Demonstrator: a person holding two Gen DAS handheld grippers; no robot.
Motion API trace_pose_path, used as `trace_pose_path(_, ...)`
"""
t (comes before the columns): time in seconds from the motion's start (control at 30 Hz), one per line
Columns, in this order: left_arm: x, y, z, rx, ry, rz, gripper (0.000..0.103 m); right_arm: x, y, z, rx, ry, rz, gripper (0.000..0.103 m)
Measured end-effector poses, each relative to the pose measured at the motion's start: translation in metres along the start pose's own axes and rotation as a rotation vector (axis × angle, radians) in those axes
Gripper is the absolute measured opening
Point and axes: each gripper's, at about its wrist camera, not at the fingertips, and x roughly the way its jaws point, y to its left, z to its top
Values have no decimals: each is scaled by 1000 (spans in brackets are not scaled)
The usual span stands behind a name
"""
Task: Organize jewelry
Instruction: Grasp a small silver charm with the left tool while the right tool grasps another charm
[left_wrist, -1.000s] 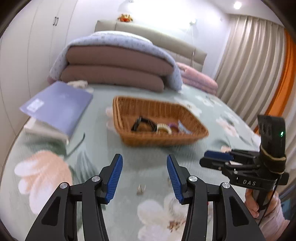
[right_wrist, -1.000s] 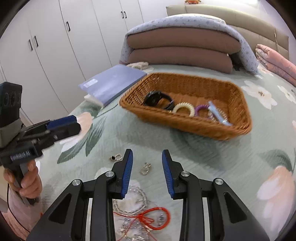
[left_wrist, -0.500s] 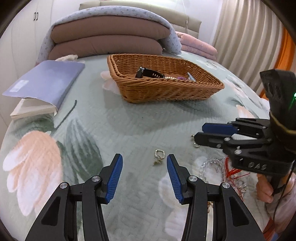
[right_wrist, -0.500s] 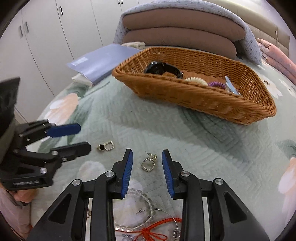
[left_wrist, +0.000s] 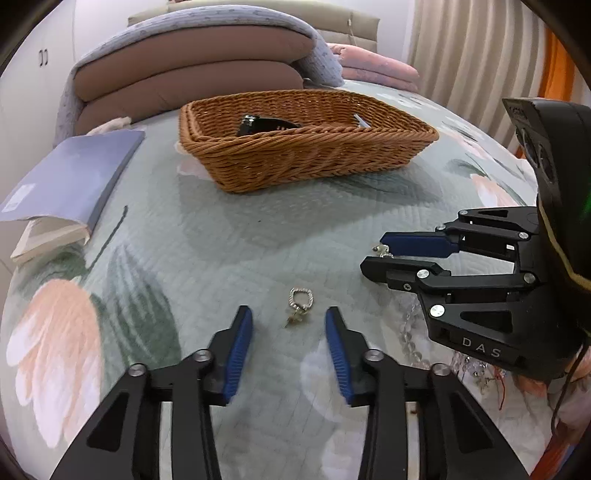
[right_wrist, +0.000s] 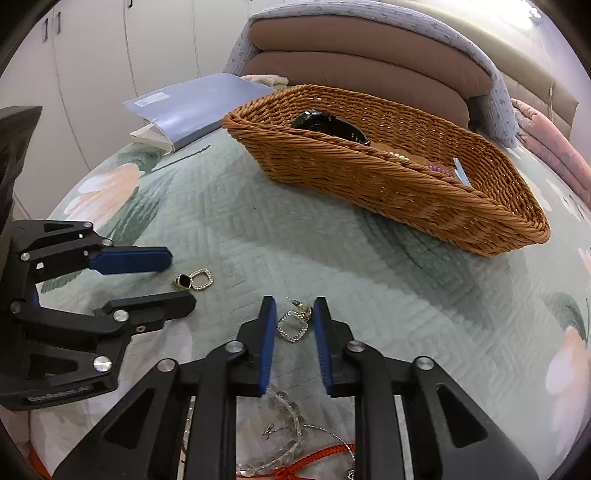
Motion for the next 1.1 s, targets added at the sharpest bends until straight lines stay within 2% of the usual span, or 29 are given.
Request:
trace_pose_path(0.17, 9, -6, 6, 27, 11, 16, 34, 0, 0, 0, 0, -5, -16, 21)
trace_pose_path(0.23, 9, -9, 5, 36, 10, 23, 25, -1, 1, 0, -3, -10, -22, 18)
trace_pose_path(0.27, 9, -10, 5, 39, 8, 26, 14, -1, 1, -1, -2, -13, -20, 17)
trace_pose_path(0.3, 8, -10, 5, 40, 5, 27, 10, -2, 0, -1, 2, -15, -15, 17)
trace_pose_path(0.53, 3, -15, 3, 56, -25, 54, 10, -6, -6, -3, 25, -27, 6, 17)
trace_pose_path(0.67, 1, -14, 4, 48, -34, 45, 10, -10, -8, -3, 33, -44, 18, 17)
trace_pose_path(0.97, -13, -4, 6, -18, -87, -40, 10, -39, -31, -5, 124, -162, 161, 17)
trace_pose_path(1.1, -21, -1, 8, -40, -123, -74, 10, -49, -43, -4, 169, -188, 188, 17)
